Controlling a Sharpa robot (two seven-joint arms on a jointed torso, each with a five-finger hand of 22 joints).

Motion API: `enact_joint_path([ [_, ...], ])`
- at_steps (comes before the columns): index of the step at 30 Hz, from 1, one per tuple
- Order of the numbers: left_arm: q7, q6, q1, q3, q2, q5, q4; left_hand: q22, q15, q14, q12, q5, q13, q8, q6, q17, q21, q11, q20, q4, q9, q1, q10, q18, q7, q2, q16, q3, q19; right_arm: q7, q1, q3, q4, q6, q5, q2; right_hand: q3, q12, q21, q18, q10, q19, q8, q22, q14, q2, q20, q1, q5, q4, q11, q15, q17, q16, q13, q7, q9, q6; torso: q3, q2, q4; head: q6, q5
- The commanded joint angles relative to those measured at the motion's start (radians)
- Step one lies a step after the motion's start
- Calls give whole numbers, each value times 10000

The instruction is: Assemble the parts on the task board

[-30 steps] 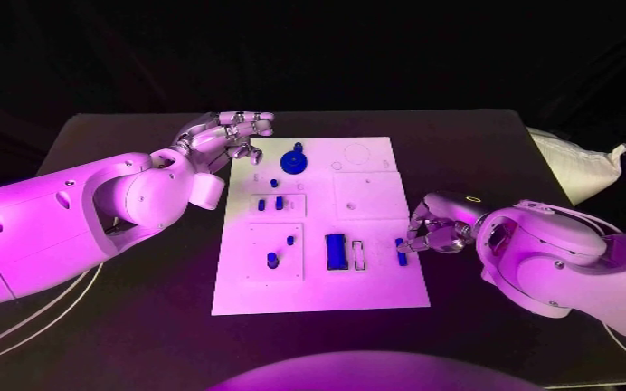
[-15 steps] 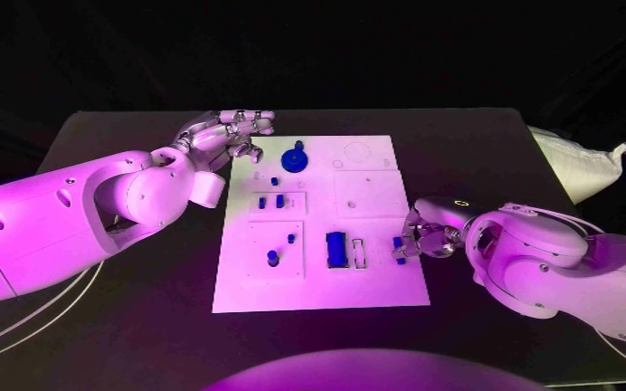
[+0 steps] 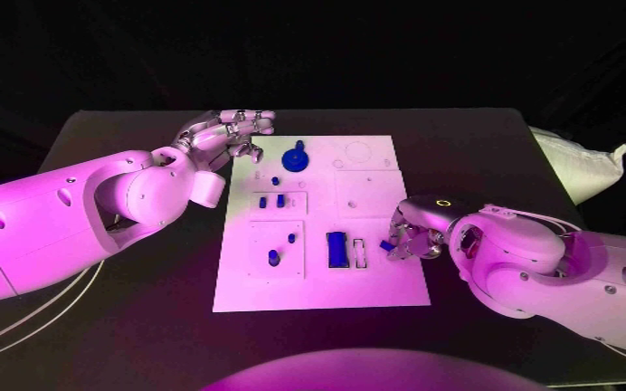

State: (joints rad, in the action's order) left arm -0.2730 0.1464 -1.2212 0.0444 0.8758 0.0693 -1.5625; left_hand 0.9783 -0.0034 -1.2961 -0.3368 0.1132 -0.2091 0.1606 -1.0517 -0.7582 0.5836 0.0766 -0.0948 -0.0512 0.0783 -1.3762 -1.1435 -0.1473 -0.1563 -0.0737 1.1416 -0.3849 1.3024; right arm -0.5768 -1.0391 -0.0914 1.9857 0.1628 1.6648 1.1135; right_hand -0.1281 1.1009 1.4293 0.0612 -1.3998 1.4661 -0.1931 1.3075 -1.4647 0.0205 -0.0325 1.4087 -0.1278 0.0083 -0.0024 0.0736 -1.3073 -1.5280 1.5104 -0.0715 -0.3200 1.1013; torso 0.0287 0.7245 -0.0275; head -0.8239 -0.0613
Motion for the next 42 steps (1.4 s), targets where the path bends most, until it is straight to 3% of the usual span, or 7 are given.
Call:
enact_joint_path([
  [1,-33,-202,0,-6,-2,-38,-26,-10,-26,66,-35,33,-15,45,52,11,-21,-28,15,-20,-11,-76,74,-201,2,34,23,57,-81,-215,198,-105,-124,-1001,1123,-110,134,25,62,-121,15,200,132,287,-924,635,55,809,85,-179,-56,27,-1993,-63,-2316,-26,72,41,-1,0,-3,-17,2],
  [9,-19,-213,1,-5,15,-51,-38,-10,-26,66,-35,33,-15,45,52,11,-21,-28,15,-20,-11,-76,74,-201,2,34,23,57,-81,-288,255,-105,-166,-1131,1398,-211,207,-47,59,-122,39,196,254,290,-922,539,23,587,-28,-162,-13,-9,-1993,-60,-2342,-74,111,14,1,0,2,-17,-1],
  [13,-19,-216,1,-5,16,-59,-44,-10,-26,66,-35,33,-15,45,52,11,-21,-28,15,-20,-11,-76,74,-201,2,34,23,57,-81,-326,261,-105,-176,-1070,1321,-234,489,-88,59,-118,49,195,374,297,-922,519,17,416,-860,-154,-35,-7,-2002,-60,-2339,-73,143,67,-1,-1,-1,-10,-15],
  [22,-19,-214,1,-5,16,-64,-42,-15,-23,74,-54,32,-21,51,57,23,-29,-25,13,-21,-13,-73,95,-202,0,39,22,65,-90,-354,264,-101,-81,256,212,-136,2270,-57,108,-134,-24,228,526,378,-936,921,29,327,-1593,-372,-31,-14,-2067,-91,-2285,-101,91,36,-7,-1,-2,7,0],
  [24,-16,-214,2,-5,9,-64,-36,-21,-20,82,-73,32,-27,57,61,35,-37,-22,10,-23,-15,-71,114,-204,-1,45,22,73,-98,-293,259,-91,-21,596,-473,-62,4068,-66,106,-131,-75,223,592,381,-938,305,-21,-488,-1636,-394,-72,-36,-2074,-89,-2245,-81,-11,100,-11,-6,-9,2,6],
  [27,-13,-214,3,-4,4,-65,-31,-21,-20,82,-73,32,-27,57,61,35,-37,-22,10,-23,-15,-71,114,-204,-1,45,22,73,-98,-192,225,-71,78,1010,-1492,60,5209,-71,101,-129,-109,218,604,375,-939,-125,-22,-1185,-1730,-324,-34,-29,-2073,-84,-2214,-100,-132,122,-1,-10,-17,3,1],
  [42,-2,-218,7,-4,-9,-78,-27,-21,-20,82,-73,32,-27,57,61,35,-37,-22,10,-23,-15,-71,114,-204,-1,45,22,73,-98,99,71,-37,361,2176,-3912,203,5512,-16,82,-119,-214,216,575,357,-946,-894,2,-2653,-1691,209,-23,-12,-2097,-92,-2126,-44,-375,183,-1,-3,-6,-8,25],
])
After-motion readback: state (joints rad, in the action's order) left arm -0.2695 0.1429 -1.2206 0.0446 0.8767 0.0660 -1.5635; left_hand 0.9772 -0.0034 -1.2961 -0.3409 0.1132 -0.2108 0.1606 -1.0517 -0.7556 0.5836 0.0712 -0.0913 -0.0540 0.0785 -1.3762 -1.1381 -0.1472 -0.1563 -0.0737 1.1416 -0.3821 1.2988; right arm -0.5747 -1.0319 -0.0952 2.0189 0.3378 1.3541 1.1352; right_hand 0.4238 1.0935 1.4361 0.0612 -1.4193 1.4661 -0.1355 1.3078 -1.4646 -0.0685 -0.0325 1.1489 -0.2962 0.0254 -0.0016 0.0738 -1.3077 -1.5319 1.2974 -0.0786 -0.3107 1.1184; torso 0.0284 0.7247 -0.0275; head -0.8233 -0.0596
